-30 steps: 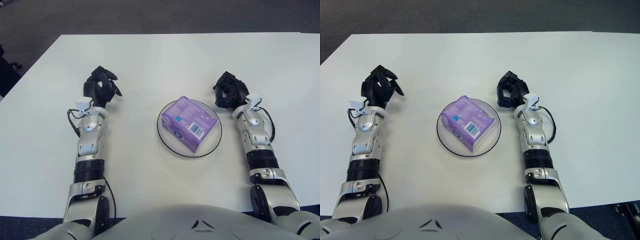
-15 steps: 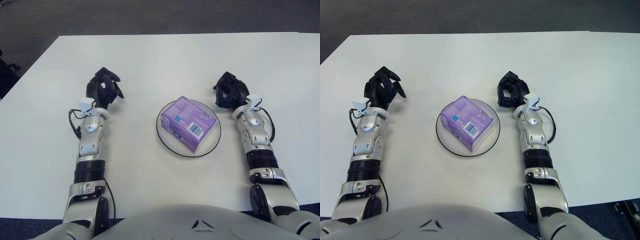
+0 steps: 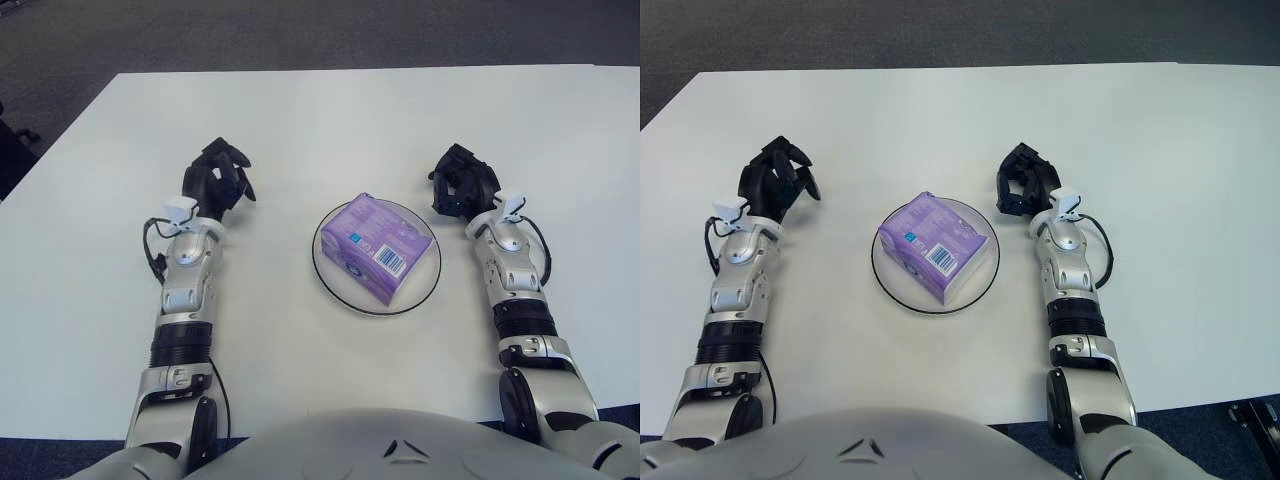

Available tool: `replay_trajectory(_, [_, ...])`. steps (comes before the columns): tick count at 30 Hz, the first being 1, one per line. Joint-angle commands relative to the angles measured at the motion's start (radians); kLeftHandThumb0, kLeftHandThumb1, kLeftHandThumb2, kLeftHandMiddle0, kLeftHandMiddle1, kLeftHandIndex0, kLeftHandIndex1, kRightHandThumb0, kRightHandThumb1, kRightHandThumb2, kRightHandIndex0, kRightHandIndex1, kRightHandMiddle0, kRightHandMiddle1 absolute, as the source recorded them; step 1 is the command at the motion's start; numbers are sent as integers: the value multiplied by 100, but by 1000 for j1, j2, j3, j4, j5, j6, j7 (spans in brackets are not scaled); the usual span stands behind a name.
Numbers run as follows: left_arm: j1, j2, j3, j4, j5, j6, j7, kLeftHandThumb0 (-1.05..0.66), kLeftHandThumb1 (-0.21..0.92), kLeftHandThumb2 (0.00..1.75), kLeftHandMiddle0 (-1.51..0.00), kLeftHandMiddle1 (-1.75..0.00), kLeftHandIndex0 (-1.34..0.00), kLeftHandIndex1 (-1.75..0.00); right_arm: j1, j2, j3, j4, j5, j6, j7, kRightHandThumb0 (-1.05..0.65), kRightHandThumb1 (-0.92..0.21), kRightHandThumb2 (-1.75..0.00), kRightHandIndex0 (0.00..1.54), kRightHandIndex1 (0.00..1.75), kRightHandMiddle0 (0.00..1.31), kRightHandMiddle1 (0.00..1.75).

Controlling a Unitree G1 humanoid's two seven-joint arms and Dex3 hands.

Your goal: Put the tissue paper into the plate.

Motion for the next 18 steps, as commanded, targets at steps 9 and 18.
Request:
replay_trajectory(9, [117, -65, -29, 55, -9, 17, 0, -45, 90, 82, -114, -175, -77, -175, 123, 46, -6, 88, 12, -7, 3, -47, -34, -128, 129, 175, 59, 175])
replay_trajectory(18, [120, -70, -35, 66, -2, 15, 10, -46, 91, 81, -114, -175, -80, -175, 120, 46, -11, 91, 14, -7, 4, -47, -35, -128, 129, 175, 59, 175])
